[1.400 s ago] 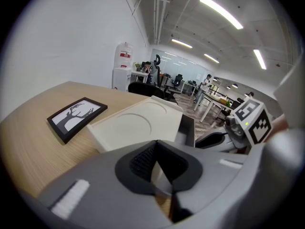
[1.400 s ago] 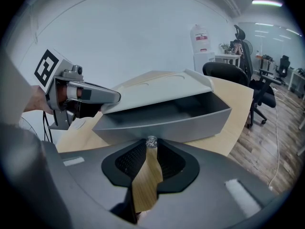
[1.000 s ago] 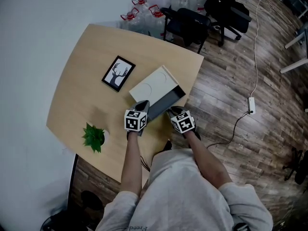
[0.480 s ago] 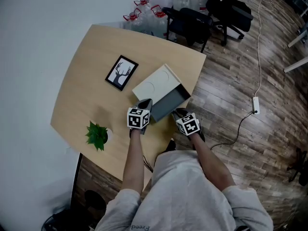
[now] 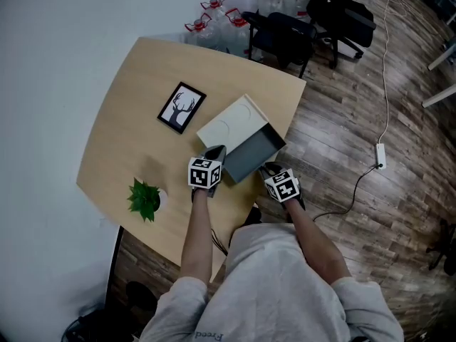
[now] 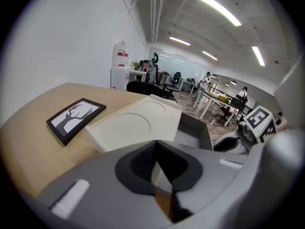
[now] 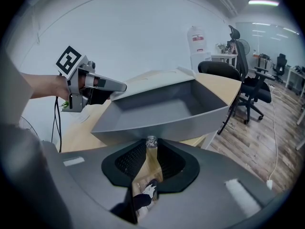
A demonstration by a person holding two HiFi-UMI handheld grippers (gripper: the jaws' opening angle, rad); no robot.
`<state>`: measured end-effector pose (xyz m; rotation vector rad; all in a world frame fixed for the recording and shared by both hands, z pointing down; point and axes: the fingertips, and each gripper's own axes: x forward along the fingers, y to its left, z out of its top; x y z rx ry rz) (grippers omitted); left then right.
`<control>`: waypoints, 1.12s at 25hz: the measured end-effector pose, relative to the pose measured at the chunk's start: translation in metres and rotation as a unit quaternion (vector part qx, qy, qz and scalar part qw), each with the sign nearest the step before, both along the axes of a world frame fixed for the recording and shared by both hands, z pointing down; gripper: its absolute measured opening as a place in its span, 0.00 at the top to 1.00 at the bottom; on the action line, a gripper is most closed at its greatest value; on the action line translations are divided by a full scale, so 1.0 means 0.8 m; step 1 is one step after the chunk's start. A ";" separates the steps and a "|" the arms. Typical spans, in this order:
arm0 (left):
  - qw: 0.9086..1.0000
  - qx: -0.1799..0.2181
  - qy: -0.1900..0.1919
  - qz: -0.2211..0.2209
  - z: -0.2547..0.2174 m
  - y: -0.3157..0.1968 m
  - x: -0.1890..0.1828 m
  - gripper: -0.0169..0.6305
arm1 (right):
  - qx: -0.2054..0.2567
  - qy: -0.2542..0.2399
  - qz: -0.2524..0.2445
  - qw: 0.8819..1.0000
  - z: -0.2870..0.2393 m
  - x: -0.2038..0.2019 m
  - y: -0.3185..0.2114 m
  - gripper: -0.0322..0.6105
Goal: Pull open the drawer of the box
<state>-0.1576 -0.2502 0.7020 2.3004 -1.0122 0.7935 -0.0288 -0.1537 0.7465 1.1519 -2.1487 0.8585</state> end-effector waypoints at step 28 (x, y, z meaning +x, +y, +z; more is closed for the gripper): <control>0.992 0.051 0.004 -0.119 -0.037 0.071 0.014 0.89 | 0.002 -0.039 0.041 0.998 -0.023 0.054 0.023 0.84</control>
